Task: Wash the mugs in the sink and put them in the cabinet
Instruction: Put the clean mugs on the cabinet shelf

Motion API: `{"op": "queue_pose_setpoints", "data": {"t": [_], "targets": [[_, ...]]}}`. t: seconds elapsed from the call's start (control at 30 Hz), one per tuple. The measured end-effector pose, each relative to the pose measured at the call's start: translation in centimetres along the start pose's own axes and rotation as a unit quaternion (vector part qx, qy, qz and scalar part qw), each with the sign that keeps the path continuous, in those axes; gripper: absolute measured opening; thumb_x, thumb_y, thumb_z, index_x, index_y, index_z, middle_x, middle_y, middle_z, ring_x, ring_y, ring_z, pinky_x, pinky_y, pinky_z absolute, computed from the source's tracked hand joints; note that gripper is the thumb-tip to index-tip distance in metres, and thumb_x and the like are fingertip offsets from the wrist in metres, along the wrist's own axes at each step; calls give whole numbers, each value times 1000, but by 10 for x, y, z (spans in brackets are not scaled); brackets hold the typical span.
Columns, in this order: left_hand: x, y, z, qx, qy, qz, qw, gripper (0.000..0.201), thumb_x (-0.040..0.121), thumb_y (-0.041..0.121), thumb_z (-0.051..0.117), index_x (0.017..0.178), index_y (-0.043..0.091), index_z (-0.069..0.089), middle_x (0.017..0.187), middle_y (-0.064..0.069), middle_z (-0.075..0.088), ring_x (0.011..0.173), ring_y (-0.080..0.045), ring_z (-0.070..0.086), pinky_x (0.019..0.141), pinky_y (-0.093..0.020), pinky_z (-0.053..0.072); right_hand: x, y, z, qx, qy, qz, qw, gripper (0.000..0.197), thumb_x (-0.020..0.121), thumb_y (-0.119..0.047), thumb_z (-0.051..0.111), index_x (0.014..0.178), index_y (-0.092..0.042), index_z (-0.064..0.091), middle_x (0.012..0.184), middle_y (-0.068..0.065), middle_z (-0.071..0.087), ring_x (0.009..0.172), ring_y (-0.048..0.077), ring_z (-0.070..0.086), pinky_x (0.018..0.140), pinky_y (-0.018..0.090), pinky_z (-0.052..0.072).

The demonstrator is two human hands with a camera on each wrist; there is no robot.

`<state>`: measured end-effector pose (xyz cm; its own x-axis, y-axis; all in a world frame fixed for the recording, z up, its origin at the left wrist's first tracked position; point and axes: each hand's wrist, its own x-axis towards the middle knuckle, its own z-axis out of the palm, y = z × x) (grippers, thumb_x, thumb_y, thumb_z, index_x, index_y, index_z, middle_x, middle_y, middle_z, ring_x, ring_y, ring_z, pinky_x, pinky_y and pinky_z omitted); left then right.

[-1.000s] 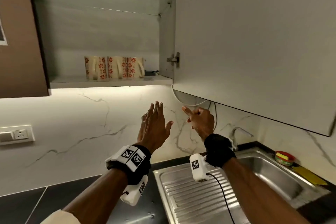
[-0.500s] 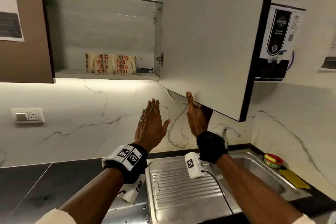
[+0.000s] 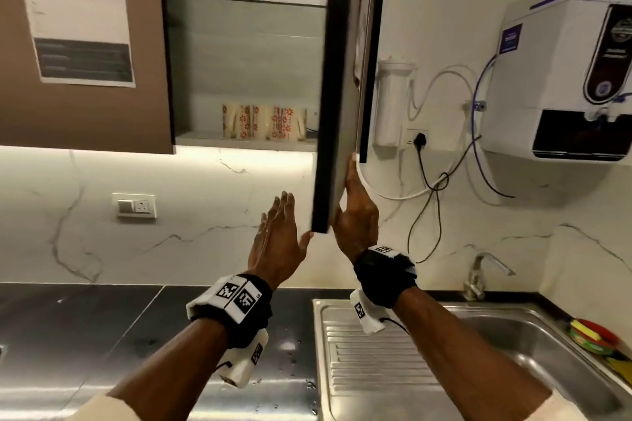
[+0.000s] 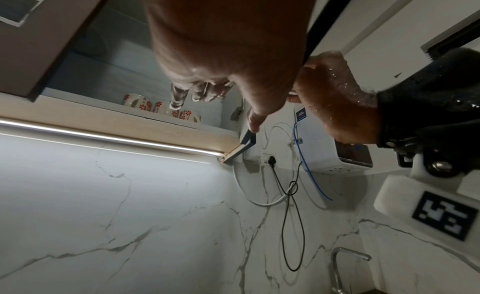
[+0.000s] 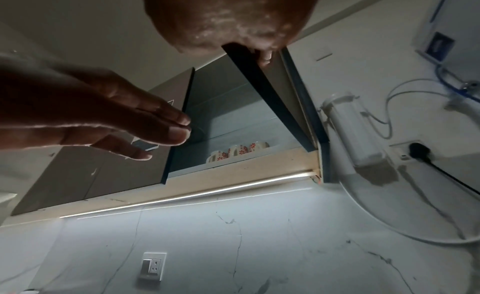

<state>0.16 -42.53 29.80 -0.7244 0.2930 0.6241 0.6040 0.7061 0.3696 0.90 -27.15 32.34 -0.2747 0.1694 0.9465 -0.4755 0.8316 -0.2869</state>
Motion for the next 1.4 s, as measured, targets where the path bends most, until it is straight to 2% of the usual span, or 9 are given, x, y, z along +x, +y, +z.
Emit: {"op": "queue_pose_setpoints", "data": {"t": [0.1, 0.33, 0.5, 0.63, 0.73, 0.83, 0.93, 1.2, 1.4], "targets": [[5, -15, -3, 10, 25, -27, 999, 68, 94, 42, 60, 146, 8, 33, 148, -14, 45, 131, -33, 48, 102, -40, 44, 10, -6, 23, -95, -2, -108, 990, 63, 93, -29, 58, 143, 5, 40, 148, 17, 44, 136, 28, 44, 106, 26, 41], [43, -66, -4, 17, 26, -49, 998, 80, 96, 45, 53, 156, 12, 11, 164, -7, 16, 149, -24, 20, 119, -44, 24, 50, 12, 95, -189, -82, -265, 942, 53, 101, -30, 47, 144, 0, 41, 151, 22, 36, 140, 37, 36, 109, 49, 39], [72, -107, -14, 49, 17, -43, 998, 68, 99, 47, 46, 154, 15, 21, 161, -4, 26, 146, -23, 29, 116, -43, 28, 67, 27, 145, -220, -100, -276, 930, 55, 102, -34, 47, 148, -7, 35, 154, 19, 33, 143, 38, 31, 111, 53, 36], [90, -128, -22, 90, 92, 35, 991, 32, 100, 42, 48, 121, 20, 60, 112, -4, 71, 99, -20, 68, 82, -34, 53, 69, 34, 169, -230, -106, -261, 932, 54, 102, -32, 47, 148, -7, 35, 155, 18, 31, 144, 38, 28, 111, 53, 35], [103, -131, -24, 104, 236, 163, 952, 15, 95, 29, 60, 93, 16, 66, 79, -1, 68, 66, -20, 64, 51, -29, 49, 74, 39, 181, -243, -103, -267, 927, 52, 103, -33, 43, 148, -8, 37, 154, 19, 33, 142, 38, 31, 110, 54, 37], [121, -125, -20, 99, 312, 223, 918, 28, 95, 27, 59, 113, 7, 66, 114, -9, 67, 102, -23, 62, 83, -29, 51, 78, 40, 193, -243, -112, -255, 929, 49, 105, -30, 33, 147, -7, 39, 153, 19, 35, 141, 39, 34, 109, 54, 38], [144, -127, -8, 124, 258, 162, 944, 52, 97, 26, 52, 142, 2, 47, 150, -16, 43, 141, -29, 39, 113, -43, 36, 82, 43, 204, -253, -130, -244, 927, 54, 98, -26, 43, 148, -6, 36, 154, 19, 33, 141, 39, 32, 109, 55, 38], [180, -147, 16, 185, 125, 73, 972, 65, 91, 22, 26, 152, -1, 24, 160, -23, 19, 149, -36, 19, 115, -56, 26, 91, 53, 225, -274, -153, -216, 925, 59, 105, -40, 10, 149, -8, 34, 156, 15, 30, 144, 35, 28, 115, 50, 31], [200, -154, 17, 189, 115, 73, 973, 66, 91, 29, 19, 151, 3, 31, 158, -18, 27, 149, -32, 21, 116, -60, 23, 97, 60, 238, -285, -169, -195, 923, 59, 99, -36, 28, 149, -6, 35, 156, 16, 29, 144, 37, 28, 113, 53, 32]]}}
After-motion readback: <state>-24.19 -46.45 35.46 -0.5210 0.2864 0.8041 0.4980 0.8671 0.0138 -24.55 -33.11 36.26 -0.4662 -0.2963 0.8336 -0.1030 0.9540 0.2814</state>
